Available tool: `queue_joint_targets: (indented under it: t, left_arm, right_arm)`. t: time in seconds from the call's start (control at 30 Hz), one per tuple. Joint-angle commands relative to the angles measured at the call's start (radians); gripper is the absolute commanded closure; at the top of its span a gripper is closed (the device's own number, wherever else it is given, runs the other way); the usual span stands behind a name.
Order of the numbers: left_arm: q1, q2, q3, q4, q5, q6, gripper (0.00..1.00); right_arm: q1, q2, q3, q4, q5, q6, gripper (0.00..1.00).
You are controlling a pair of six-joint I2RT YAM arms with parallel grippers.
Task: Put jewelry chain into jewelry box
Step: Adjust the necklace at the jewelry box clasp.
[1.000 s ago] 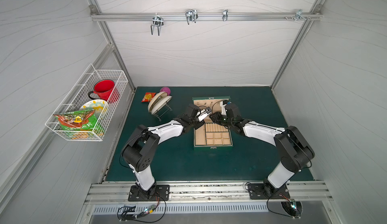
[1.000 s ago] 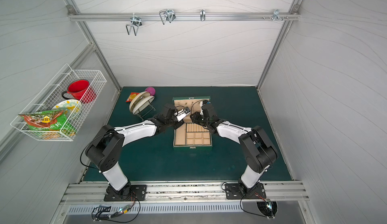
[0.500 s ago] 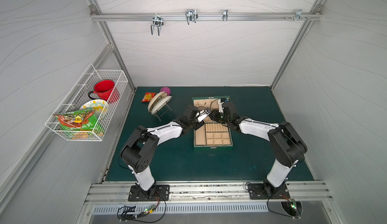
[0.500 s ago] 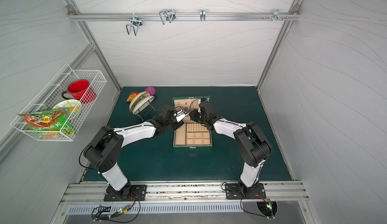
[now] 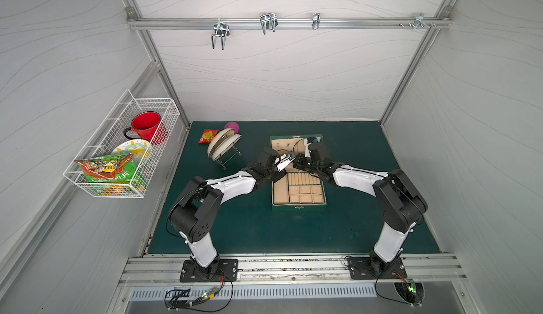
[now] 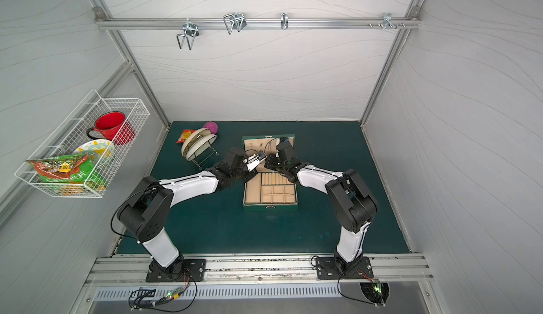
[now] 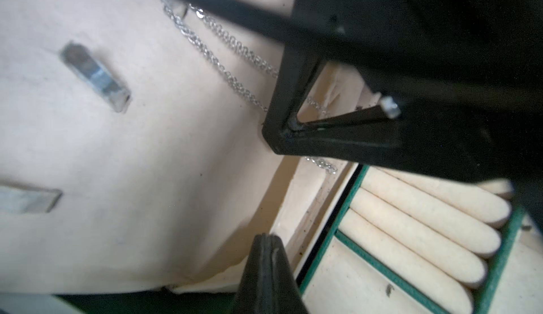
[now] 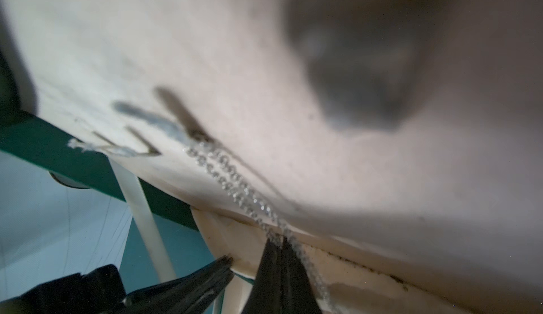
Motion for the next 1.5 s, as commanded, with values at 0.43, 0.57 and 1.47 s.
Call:
queue_joint_targets:
  t: [0.43, 0.57, 1.47]
  left_arm:
    - [-0.011, -0.042, -0.022, -0.004, 0.067, -0.016, 1.0]
    - [-0.011, -0.032, -0.01, -0.019, 0.067, -0.014, 1.0]
    - [-0.012, -0.051, -0.02, -0.022, 0.09, -0.025, 1.0]
  right_arm:
    - [0.006, -0.053, 0.008, 0.12, 0.023, -0.044, 1.0]
    - [0.007, -0.07, -0.016, 0.157, 0.019, -0.024, 1.0]
    - [0.041, -0.018, -0.024, 0.237, 0.108, -0.153, 1.0]
